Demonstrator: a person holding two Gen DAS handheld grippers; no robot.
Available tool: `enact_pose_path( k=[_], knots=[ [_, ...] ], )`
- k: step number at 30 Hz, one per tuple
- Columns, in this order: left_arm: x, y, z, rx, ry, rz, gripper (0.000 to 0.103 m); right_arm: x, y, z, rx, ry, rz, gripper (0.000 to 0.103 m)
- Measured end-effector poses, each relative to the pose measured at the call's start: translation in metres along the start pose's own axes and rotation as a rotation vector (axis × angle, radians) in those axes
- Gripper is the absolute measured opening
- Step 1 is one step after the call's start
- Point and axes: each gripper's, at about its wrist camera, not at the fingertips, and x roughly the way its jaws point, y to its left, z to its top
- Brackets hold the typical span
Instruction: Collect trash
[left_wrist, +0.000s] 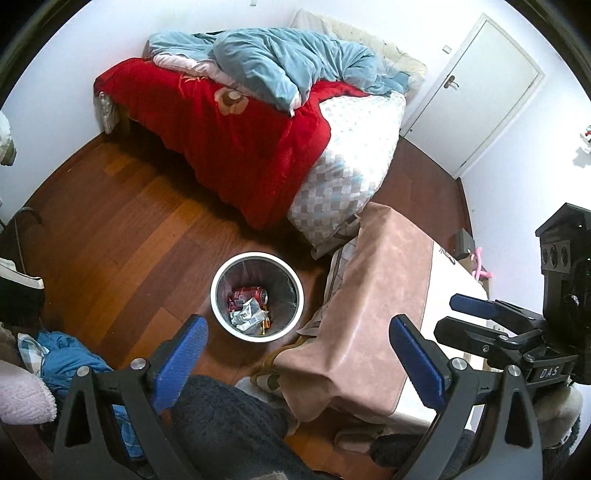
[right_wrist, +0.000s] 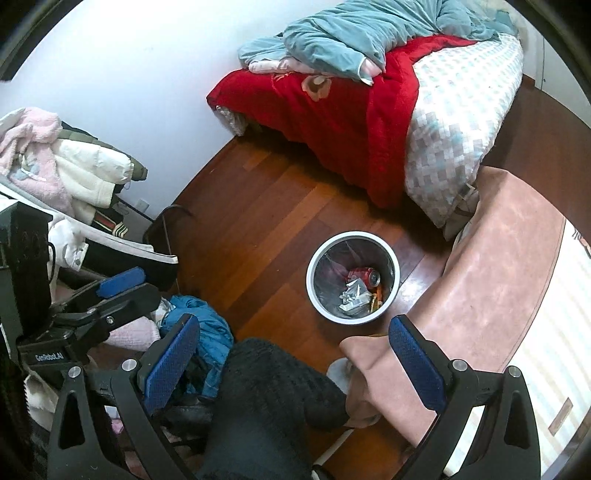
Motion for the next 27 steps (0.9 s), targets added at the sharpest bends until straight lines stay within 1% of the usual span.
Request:
enact_pose_path(
  k=[8, 10, 20, 27],
  knots=[
    [-0.0026, -0.0042, -0.0041, 0.006, 0.002, 0.013, 0.100, -0.0032, 0.0018, -0.0010, -0.006, 0.008, -0.001, 0.103],
    [-0.0011, -0.0055, -0.0041, 0.007, 0.002, 0.017, 0.103, -0.0042, 0.0026, -0.0013, -0.009, 0.011, -0.004, 0.103],
    [-0.0063, -0.0038, -0.0070, 0.001, -0.002, 0.022, 0.103, -0.0044, 0.0062, 0.0001, -0.016, 0.019, -0.012, 0.103],
    [-0.0029, -0.0024, -0.0097, -0.005, 0.027, 0.037, 0.103, 0.0019, 0.0026, -0.0010, -0.007, 0.039, -0.017, 0.103]
  ],
)
